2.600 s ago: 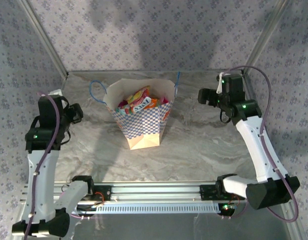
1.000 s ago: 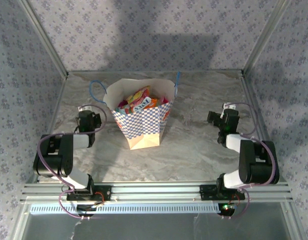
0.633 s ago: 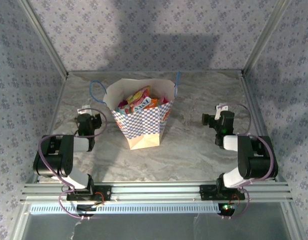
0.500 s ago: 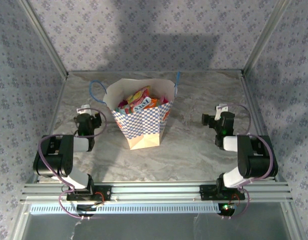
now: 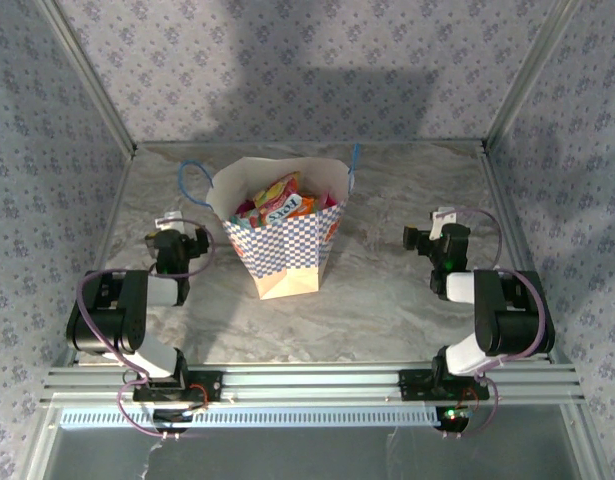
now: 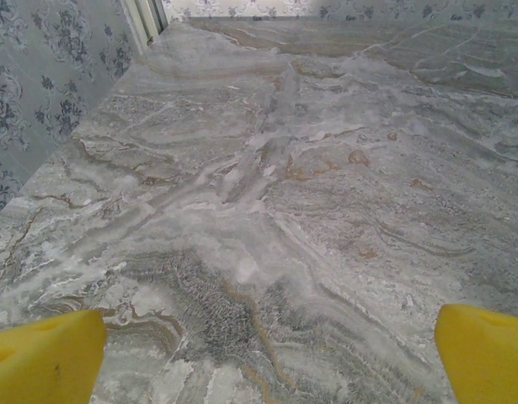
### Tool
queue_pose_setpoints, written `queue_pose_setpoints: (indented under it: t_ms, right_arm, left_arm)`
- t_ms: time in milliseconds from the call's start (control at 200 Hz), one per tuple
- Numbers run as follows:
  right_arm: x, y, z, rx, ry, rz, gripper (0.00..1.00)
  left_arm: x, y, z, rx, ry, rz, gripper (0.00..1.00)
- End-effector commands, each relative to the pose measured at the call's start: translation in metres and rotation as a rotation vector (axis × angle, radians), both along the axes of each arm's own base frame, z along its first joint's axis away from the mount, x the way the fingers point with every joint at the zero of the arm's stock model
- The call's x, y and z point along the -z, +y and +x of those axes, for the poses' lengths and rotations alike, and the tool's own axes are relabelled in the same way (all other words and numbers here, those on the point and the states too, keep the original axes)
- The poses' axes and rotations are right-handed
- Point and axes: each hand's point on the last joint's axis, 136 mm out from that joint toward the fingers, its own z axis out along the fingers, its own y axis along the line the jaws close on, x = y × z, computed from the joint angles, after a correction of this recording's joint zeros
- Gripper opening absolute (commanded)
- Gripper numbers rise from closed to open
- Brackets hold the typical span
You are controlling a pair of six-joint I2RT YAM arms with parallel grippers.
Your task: Place the snacks into the paper bag
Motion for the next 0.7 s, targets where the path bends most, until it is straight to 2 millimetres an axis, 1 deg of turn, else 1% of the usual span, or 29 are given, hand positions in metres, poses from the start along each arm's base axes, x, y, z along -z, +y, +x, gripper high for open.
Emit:
queue_pose_setpoints:
  t_ms: [0, 50, 130, 240, 310, 695]
  right_arm:
    - [0.0, -0.001, 0.0, -0.001, -0.011, -0.02, 1.0]
    - [0.0, -0.001, 0.0, 0.0, -0.011, -0.019, 1.0]
    - [0.0, -0.001, 0.001, -0.002, -0.012, -0.017, 1.0]
    - [0.0, -0.001, 0.0, -0.003, -0.01, -0.014, 1.0]
    - [0.0, -0.001, 0.001, -0.003, -0.011, -0.013, 1.0]
    - [0.0, -0.001, 0.001, -0.005, -0.011, -0.01, 1.0]
  left_arm:
    - [-0.01, -0.006, 0.003, 0.032, -0.054, 0.005, 1.0]
    - [-0.011, -0.01, 0.001, 0.044, -0.067, 0.015, 1.0]
    - [-0.01, -0.008, 0.001, 0.035, -0.057, 0.015, 1.0]
    - [-0.008, -0.002, 0.004, 0.011, -0.041, -0.003, 1.0]
    - [-0.007, 0.007, 0.005, -0.02, -0.031, -0.037, 1.0]
    - [-0.007, 0.008, 0.005, -0.02, -0.03, -0.039, 1.0]
